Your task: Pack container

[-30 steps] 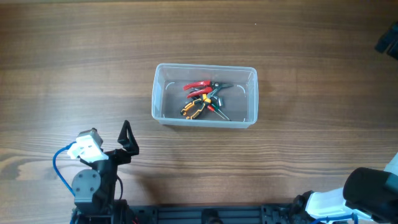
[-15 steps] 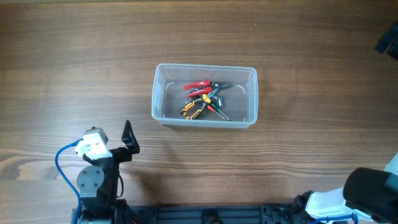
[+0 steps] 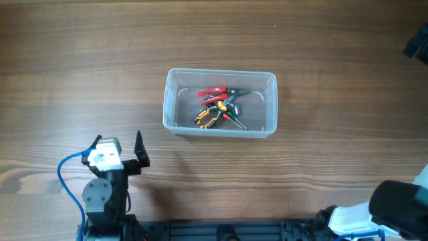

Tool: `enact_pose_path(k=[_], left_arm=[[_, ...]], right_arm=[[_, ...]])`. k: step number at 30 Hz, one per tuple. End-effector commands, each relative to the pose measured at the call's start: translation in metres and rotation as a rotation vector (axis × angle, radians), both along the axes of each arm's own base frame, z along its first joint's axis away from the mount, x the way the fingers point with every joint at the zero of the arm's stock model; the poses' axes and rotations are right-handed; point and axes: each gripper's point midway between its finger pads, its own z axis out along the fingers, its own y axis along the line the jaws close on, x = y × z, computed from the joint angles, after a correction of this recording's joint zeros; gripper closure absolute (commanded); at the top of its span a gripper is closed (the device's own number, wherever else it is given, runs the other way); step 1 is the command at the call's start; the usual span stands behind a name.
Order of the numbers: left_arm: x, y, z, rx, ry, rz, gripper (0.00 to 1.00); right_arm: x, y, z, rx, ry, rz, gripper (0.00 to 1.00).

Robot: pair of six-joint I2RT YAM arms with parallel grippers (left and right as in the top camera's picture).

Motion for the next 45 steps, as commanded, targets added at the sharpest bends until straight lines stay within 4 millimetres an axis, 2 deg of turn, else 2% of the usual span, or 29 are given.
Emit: enact_pose_path(k=[1, 11, 13, 15, 17, 18, 19, 22, 24, 25, 26, 29, 33, 35, 38, 42, 45], left_arm=[[0.000, 0.003, -0.001, 0.021, -0.006, 0.011, 0.00], [0.000, 0.003, -0.002, 0.021, -0.005, 0.011, 0.00], [0.000, 0.003, -0.002, 0.021, -0.005, 0.011, 0.00], [0.000, 0.003, -0.002, 0.021, -0.005, 0.011, 0.00], [0.000, 0.003, -0.002, 0.021, -0.005, 0.011, 0.00], [0.000, 0.003, -0.002, 0.021, -0.005, 0.011, 0.00], [0.000, 0.003, -0.002, 0.021, -0.005, 0.011, 0.00], [0.000, 0.003, -0.002, 0.021, -0.005, 0.011, 0.00], [0.000, 0.003, -0.002, 0.021, -0.005, 0.011, 0.00], [0.000, 0.003, -0.002, 0.021, -0.005, 0.011, 0.00], [0.000, 0.003, -0.002, 0.021, -0.005, 0.011, 0.00], [0.000, 0.003, -0.002, 0.021, -0.005, 0.011, 0.00], [0.000, 0.003, -0.002, 0.021, -0.005, 0.011, 0.00], [0.000, 0.003, -0.002, 0.021, -0.005, 0.011, 0.00], [0.000, 0.003, -0.002, 0.021, -0.005, 0.011, 0.00], [0.000, 0.003, -0.002, 0.021, -0.005, 0.011, 0.00], [0.000, 0.003, -0.002, 0.021, -0.005, 0.011, 0.00]], right_arm=[[0.001, 0.002, 0.000, 0.009, -0.004, -0.001, 0.00], [0.002, 0.002, -0.002, 0.010, -0.002, -0.001, 0.00], [-0.002, 0.004, 0.008, -0.002, -0.023, -0.001, 0.00], [-0.011, 0.013, 0.030, -0.030, -0.074, 0.010, 0.00], [-0.020, 0.032, 0.057, -0.061, -0.138, 0.042, 0.00], [-0.025, 0.050, 0.074, -0.079, -0.181, 0.079, 0.00], [-0.029, 0.071, 0.088, -0.093, -0.221, 0.126, 0.00], [-0.048, 0.150, 0.128, -0.110, -0.348, 0.333, 0.00], [-0.064, 0.182, 0.144, -0.109, -0.406, 0.425, 0.00], [-0.077, 0.190, 0.154, -0.113, -0.439, 0.448, 0.00], [-0.082, 0.190, 0.158, -0.117, -0.453, 0.448, 0.00], [-0.113, 0.196, 0.174, -0.133, -0.527, 0.462, 0.00], [-0.147, 0.195, 0.158, -0.259, -0.559, 0.516, 0.00], [-0.158, 0.197, 0.132, -0.295, -0.624, 0.530, 0.00], [-0.160, 0.201, 0.102, -0.309, -0.715, 0.540, 0.00], [-0.158, 0.219, 0.041, -0.294, -0.845, 0.622, 0.00], [-0.154, 0.225, 0.010, -0.289, -0.920, 0.642, 0.00]])
